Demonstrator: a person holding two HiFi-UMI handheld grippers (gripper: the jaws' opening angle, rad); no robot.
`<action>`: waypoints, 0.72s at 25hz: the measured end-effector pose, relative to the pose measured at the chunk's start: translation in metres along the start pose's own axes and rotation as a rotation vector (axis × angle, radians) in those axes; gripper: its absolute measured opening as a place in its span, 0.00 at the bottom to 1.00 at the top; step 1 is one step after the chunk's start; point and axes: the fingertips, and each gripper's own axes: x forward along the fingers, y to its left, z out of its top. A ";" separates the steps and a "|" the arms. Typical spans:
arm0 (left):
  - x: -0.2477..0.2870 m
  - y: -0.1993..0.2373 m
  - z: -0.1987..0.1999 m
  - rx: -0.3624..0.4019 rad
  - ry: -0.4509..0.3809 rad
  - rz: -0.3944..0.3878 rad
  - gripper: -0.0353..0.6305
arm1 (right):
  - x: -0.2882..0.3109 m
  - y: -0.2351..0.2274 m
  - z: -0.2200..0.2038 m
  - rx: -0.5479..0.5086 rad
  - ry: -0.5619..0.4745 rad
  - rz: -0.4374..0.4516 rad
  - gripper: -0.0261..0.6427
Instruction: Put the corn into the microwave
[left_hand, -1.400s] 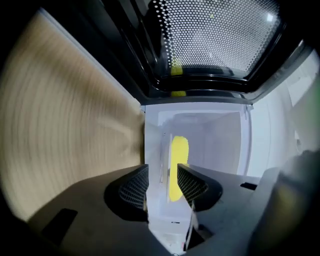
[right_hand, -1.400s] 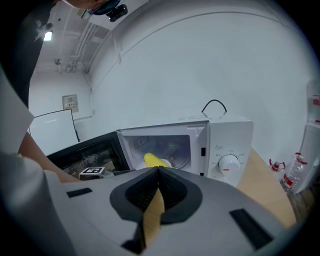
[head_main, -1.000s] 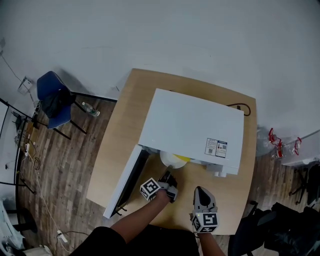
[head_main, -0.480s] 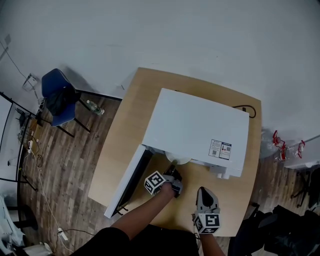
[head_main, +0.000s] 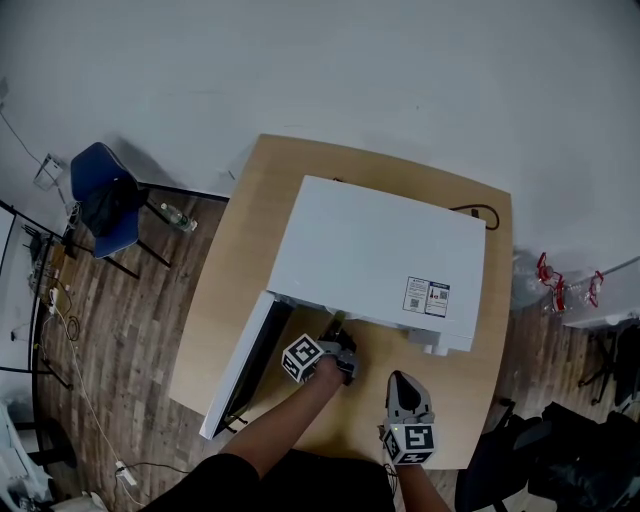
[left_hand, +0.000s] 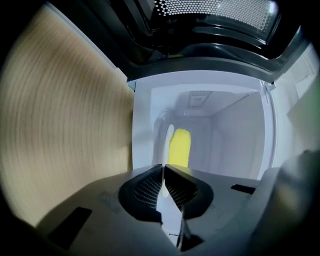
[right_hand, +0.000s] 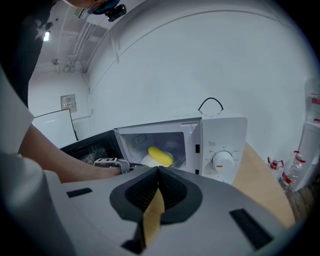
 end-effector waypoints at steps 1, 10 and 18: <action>0.001 0.000 0.002 -0.001 -0.008 -0.010 0.09 | 0.001 -0.001 0.000 -0.003 0.000 0.000 0.13; -0.024 0.009 0.012 0.072 0.007 0.011 0.23 | 0.004 0.003 0.000 -0.005 -0.008 0.018 0.13; -0.033 -0.005 0.008 0.161 0.028 0.040 0.17 | -0.001 0.011 -0.006 -0.003 -0.009 0.022 0.13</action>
